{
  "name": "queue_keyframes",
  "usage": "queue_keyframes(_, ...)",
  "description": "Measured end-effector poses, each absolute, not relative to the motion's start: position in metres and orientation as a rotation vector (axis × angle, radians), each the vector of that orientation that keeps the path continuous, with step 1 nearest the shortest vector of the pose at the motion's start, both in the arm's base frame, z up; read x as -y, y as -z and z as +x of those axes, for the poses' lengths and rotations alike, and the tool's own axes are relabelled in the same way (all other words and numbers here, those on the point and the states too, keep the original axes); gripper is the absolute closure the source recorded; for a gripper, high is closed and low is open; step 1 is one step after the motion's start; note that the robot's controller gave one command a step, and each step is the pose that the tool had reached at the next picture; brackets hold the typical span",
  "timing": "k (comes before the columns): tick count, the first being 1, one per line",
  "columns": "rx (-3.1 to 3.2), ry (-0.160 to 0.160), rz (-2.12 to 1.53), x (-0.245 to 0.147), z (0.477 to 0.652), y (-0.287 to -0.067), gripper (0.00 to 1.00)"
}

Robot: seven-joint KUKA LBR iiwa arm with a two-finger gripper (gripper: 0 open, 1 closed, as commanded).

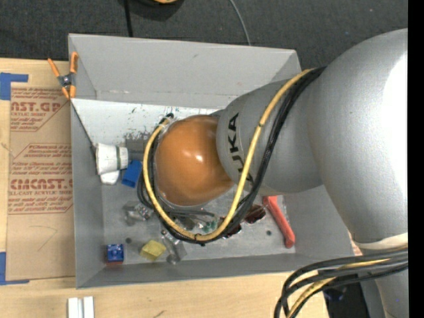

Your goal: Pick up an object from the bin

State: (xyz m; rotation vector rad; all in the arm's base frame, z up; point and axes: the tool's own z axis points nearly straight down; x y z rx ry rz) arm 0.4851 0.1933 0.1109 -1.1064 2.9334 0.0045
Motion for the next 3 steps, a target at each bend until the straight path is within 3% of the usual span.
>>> queue_keyframes(1,-2.813,-0.004,-1.382,-0.186,0.48,-0.072,1.0)
queue_keyframes(2,-2.813,-0.004,-1.382,-0.186,0.48,-0.072,1.0)
queue_keyframes(3,-2.816,-0.007,-1.371,-0.172,0.495,-0.199,1.0)
